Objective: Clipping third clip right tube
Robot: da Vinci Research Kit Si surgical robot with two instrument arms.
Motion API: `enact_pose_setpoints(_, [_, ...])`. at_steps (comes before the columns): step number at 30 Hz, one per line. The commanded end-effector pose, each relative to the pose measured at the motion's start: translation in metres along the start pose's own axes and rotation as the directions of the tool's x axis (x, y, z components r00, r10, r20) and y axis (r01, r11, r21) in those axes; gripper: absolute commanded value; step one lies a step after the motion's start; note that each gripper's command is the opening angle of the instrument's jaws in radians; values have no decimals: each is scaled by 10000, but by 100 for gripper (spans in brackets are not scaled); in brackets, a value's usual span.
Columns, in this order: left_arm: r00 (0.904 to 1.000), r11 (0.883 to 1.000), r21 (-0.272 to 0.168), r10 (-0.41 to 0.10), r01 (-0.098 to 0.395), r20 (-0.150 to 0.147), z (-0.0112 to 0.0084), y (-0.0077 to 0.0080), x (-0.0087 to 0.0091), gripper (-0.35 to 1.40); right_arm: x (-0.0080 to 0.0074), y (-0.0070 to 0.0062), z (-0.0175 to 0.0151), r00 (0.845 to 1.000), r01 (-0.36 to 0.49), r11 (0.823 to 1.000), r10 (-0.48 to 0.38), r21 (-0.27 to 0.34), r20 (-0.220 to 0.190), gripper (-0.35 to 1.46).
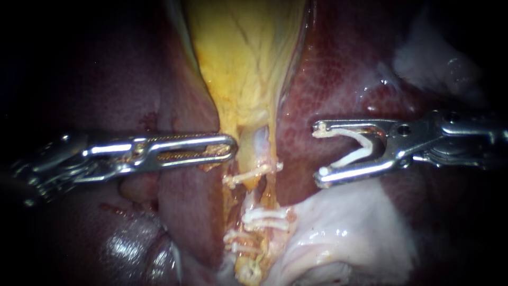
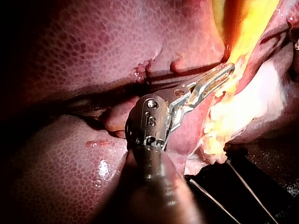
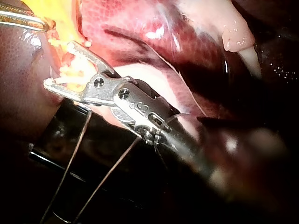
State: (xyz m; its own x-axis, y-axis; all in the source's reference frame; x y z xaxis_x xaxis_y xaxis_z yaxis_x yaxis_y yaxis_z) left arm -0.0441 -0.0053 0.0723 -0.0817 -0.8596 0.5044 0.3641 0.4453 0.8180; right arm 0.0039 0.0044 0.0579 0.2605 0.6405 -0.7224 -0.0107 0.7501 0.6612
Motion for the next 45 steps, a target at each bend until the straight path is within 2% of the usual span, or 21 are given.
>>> enact_pose_setpoints(1, [10000, 10000, 16, -4, 4, -3, -1, 0, -1, -35, 1, 0, 0, 10000, -1, 10000, 1, -6, -1, 60])
enact_pose_setpoints(3, [10000, 10000, 58, -29, 30, -28, -6, 0, -6, -35, 0, 0, 0, 10000, 2, 10000, -2, 25, 2, 60])
enact_pose_setpoints(5, [9999, 9998, 161, -88, 89, -89, -18, 0, -16, -35, -1, 0, 0, 10000, 13, 10000, -13, 54, 5, 60])
enact_pose_setpoints(7, [9998, 9999, 69, -157, 157, -94, -31, -1, -28, -35, -6, 1, 2, 10000, 41, 9999, -40, 109, -18, 60])
enact_pose_setpoints(9, [9997, 9997, 29, -248, 248, 35, -48, -3, -43, -35, -13, 2, 5, 9999, 96, 9998, -98, 150, 77, 60])
enact_pose_setpoints(12, [9990, 9993, -23, -361, 361, 259, -70, -5, -60, -35, -33, 9, 14, 9995, 168, 9996, -173, 206, 266, 60])
enact_pose_setpoints(17, [9984, 9994, -147, -303, 310, 478, -94, -6, -77, -35, -78, 24, 44, 9972, -366, 9985, 339, 401, 669, 60])
enact_pose_setpoints(22, [9982, 9994, -164, -301, 310, 516, -98, -7, -76, -35, -111, 40, 78, 9919, -692, 9967, 644, 416, 1091, 60])
enact_pose_setpoints(32, [9981, 9993, -201, -298, 309, 532, -100, -14, -75, -35, -151, 66, 115, 9801, -1235, 9918, 1169, 316, 1607, 60])
enact_pose_setpoints(38, [9982, 9993, -196, -298, 309, 530, -101, -14, -75, -35, -159, 69, 137, 9741, -1584, 9857, 1466, 569, 1723, 60])
enact_pose_setpoints(42, [9982, 9993, -193, -298, 309, 528, -101, -12, -75, -35, -154, 66, 148, 9718, -2115, 9691, 1947, 1268, 1328, 59])
enact_pose_setpoints(45, [9982, 9993, -187, -299, 309, 525, -101, -9, -75, -35, -153, 62, 153, 9673, -2411, 9554, 2222, 1707, 1225, 59])
